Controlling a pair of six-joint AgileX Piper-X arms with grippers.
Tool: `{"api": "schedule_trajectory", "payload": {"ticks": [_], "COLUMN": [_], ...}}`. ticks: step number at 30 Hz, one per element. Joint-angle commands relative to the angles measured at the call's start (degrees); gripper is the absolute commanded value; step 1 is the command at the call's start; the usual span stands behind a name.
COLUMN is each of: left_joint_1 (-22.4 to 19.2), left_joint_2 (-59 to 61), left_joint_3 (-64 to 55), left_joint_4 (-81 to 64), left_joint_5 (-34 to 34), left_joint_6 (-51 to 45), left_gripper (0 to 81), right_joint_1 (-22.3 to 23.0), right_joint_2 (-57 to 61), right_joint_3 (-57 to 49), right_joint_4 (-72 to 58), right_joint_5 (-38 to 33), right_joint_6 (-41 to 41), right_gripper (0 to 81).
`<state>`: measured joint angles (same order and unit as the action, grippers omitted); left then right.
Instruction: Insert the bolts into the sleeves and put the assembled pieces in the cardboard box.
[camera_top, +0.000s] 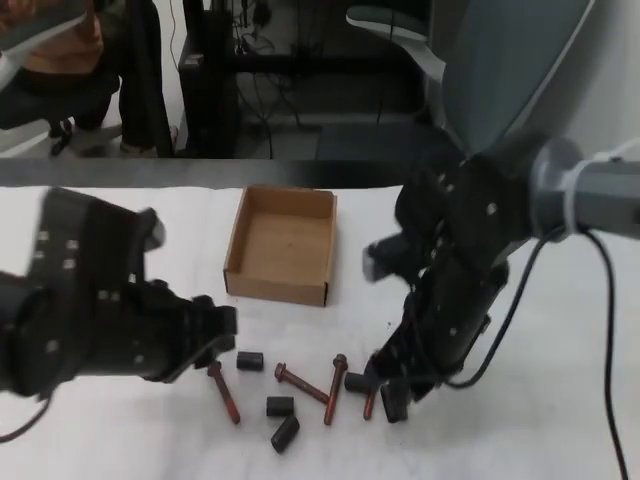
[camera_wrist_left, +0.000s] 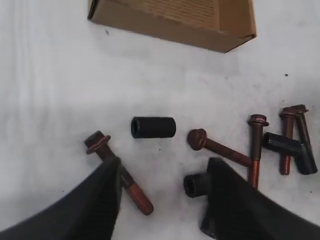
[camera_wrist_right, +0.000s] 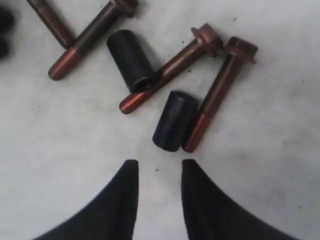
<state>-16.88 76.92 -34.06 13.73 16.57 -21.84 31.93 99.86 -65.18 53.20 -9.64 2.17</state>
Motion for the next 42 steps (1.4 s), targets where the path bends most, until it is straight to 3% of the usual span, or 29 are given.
{"api": "schedule_trajectory", "payload": {"ticks": [1, 7, 10, 19, 24, 34, 42], "left_joint_1": [-1.2, -2.0, -2.2, -2.6, -3.2, -4.9, -5.1], "left_joint_2": [3.1, 5.3, 5.3, 5.3, 5.5, 9.6, 9.6], "left_joint_3": [-1.7, -2.2, -2.2, -2.2, -2.2, -2.4, -2.4], "left_joint_4": [-0.7, 1.1, 2.4, -1.5, -4.4, -5.4, -0.5], "left_joint_5": [-2.0, -2.6, -3.6, -3.7, -6.7, -4.4, -8.2], "left_joint_6": [-4.0, -8.8, -10.9, -15.1, -15.3, -15.4, -15.4], "left_gripper": [49.3, 49.1, 49.1, 49.1, 36.1, 38.1, 39.6], "right_joint_1": [1.4, 2.6, 2.6, 2.6, 2.6, 2.6, 2.7], "right_joint_2": [0.0, 2.0, 4.3, 7.2, 7.2, 8.4, 9.8], "right_joint_3": [-0.7, -0.7, -0.7, -0.7, -0.7, -0.7, -0.7], "right_joint_4": [-0.4, -6.8, -7.1, -7.5, -7.5, -7.5, -6.1], "right_joint_5": [-1.0, -0.3, 3.9, 7.6, 8.6, 10.7, 10.7], "right_joint_6": [-0.5, -0.5, -0.5, -1.8, -1.8, -2.7, -2.7], "right_gripper": [28.8, 28.8, 28.8, 28.8, 28.8, 28.8, 25.9]}}
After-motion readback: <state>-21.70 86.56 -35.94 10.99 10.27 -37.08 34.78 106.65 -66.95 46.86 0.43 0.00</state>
